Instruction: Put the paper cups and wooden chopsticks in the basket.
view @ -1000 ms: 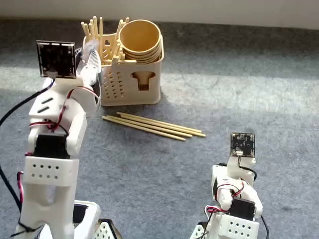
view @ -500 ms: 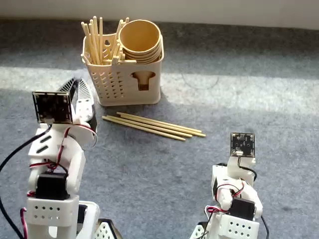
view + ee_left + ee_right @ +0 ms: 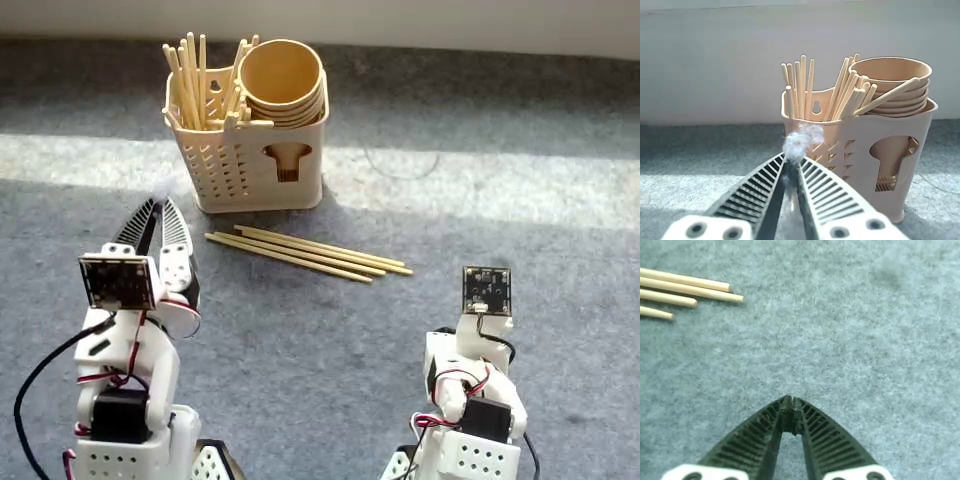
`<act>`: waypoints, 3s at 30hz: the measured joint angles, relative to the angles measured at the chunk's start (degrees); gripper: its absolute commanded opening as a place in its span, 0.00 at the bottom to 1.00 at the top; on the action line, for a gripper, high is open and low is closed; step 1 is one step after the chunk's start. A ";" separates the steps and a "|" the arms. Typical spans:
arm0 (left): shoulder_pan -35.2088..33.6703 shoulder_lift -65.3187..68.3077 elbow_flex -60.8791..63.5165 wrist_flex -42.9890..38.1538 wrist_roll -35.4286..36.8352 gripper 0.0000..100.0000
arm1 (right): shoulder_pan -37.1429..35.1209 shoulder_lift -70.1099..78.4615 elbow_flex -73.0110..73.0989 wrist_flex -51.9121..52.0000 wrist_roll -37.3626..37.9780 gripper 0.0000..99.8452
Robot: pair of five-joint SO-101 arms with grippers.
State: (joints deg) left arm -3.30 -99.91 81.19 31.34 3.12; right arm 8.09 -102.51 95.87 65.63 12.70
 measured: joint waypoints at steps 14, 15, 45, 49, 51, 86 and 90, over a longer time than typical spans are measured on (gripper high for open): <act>-2.90 -4.40 14.15 0.00 -8.18 0.02 | 0.00 0.00 0.00 0.00 0.00 0.02; -3.87 -4.31 14.51 0.00 -8.18 0.02 | 0.00 0.00 0.00 0.00 0.00 0.02; -7.91 -4.40 14.68 22.33 -8.18 0.02 | 0.00 0.00 0.00 0.00 0.00 0.02; -7.91 -4.40 14.68 22.33 -8.18 0.01 | 0.00 0.00 0.00 0.00 0.00 0.02; -7.91 -4.40 14.68 22.33 -8.18 0.01 | 0.00 0.00 0.00 0.00 0.00 0.02; -22.95 -4.40 14.86 19.08 -8.18 0.02 | -12.84 17.32 -36.48 6.33 10.29 0.02; -23.03 -4.40 14.86 19.08 -8.18 0.02 | -18.99 25.49 -38.86 6.33 12.31 0.02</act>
State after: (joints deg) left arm -26.33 -104.31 96.04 50.42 -5.05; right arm -10.90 -77.01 57.01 71.96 25.01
